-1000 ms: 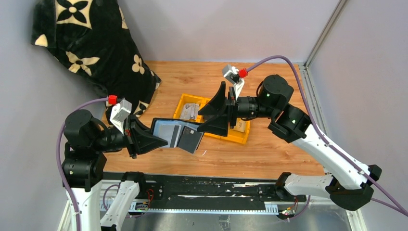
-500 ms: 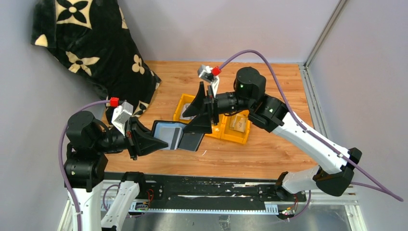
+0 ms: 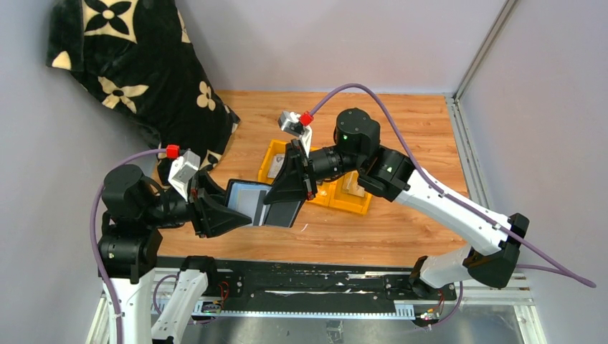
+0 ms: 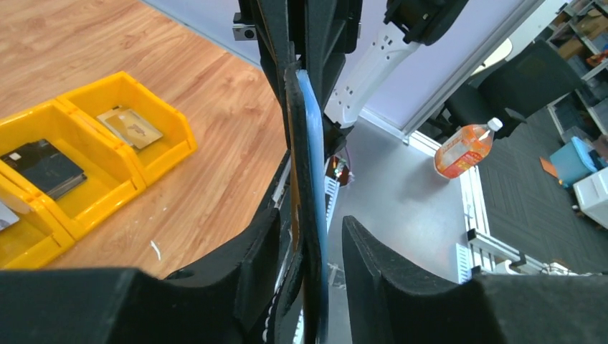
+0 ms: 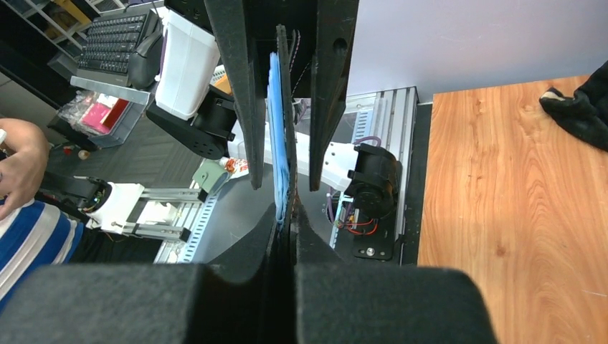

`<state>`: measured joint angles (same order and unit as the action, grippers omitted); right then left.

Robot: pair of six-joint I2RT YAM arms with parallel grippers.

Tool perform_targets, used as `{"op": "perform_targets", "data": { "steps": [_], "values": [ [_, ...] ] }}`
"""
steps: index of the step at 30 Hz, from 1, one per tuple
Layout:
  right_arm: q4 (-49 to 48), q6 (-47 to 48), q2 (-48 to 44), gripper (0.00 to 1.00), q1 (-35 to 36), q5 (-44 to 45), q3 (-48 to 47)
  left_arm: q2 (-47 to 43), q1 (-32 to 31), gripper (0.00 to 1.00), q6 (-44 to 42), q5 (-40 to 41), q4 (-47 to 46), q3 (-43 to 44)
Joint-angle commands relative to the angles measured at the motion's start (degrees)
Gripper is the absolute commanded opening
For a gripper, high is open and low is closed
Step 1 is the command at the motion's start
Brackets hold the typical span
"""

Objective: Take the credit cards out of the card holder
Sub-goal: Remove the credit card from the card holder.

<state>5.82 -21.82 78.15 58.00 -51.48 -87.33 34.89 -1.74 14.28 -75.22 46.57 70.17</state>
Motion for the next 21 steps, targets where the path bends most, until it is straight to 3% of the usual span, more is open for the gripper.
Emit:
{"op": "perform_targets", "data": {
  "steps": [1,7,14,15,19,21],
  "values": [
    [-4.82,-2.25,-1.32,0.0,0.88,-0.1,1.43,1.23,-0.21,0.45,1.84,-1.59,0.27,-1.87],
    [-5.32,-2.76,-0.45,0.0,1.73,-0.41,1.63,2.67,-0.21,0.44,1.85,-1.74,0.37,-1.3],
    [-4.21,-1.61,0.12,0.0,2.3,-1.51,2.34,3.49,-0.22,0.21,1.32,-1.89,0.35,-0.61],
    [-3.68,-1.31,0.09,0.04,2.3,-1.39,2.3,3.47,-0.28,0.16,1.07,-1.86,0.29,-0.6],
    [1.45,1.0,-1.24,0.44,1.44,4.43,0.94,3.07,-0.21,0.03,0.94,-1.03,0.28,-0.81],
    [4.33,0.78,-3.33,0.49,-1.05,10.38,0.57,3.07,-0.27,0.02,1.06,0.0,0.28,-0.6]
  ]
}}
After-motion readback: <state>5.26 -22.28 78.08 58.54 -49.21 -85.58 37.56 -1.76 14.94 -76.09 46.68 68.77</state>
